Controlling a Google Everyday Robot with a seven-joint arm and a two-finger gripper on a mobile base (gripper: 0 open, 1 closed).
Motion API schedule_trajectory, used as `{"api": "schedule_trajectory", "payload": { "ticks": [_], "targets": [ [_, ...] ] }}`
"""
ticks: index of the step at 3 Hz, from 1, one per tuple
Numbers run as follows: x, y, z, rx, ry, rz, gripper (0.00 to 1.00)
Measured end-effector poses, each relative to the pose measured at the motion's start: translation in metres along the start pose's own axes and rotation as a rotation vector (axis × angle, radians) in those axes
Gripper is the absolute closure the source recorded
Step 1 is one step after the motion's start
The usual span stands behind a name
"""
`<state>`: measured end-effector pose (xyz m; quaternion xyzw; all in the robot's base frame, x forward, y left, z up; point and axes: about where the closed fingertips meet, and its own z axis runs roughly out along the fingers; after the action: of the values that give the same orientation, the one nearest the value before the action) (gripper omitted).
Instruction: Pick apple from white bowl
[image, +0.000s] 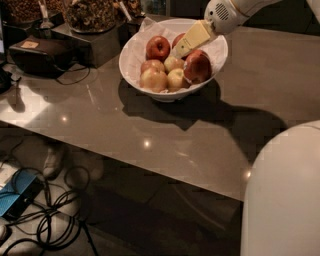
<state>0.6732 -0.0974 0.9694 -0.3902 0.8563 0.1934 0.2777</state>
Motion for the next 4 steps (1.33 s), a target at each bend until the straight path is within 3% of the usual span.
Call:
{"api": "schedule_trajectory", "payload": {
  "ticks": [3, 4],
  "targets": [
    [0.038, -0.002, -0.021, 0.010, 0.060, 0.058, 0.21],
    [0.048, 0.000, -0.015, 0.000, 0.087, 0.076, 0.23]
  ]
}}
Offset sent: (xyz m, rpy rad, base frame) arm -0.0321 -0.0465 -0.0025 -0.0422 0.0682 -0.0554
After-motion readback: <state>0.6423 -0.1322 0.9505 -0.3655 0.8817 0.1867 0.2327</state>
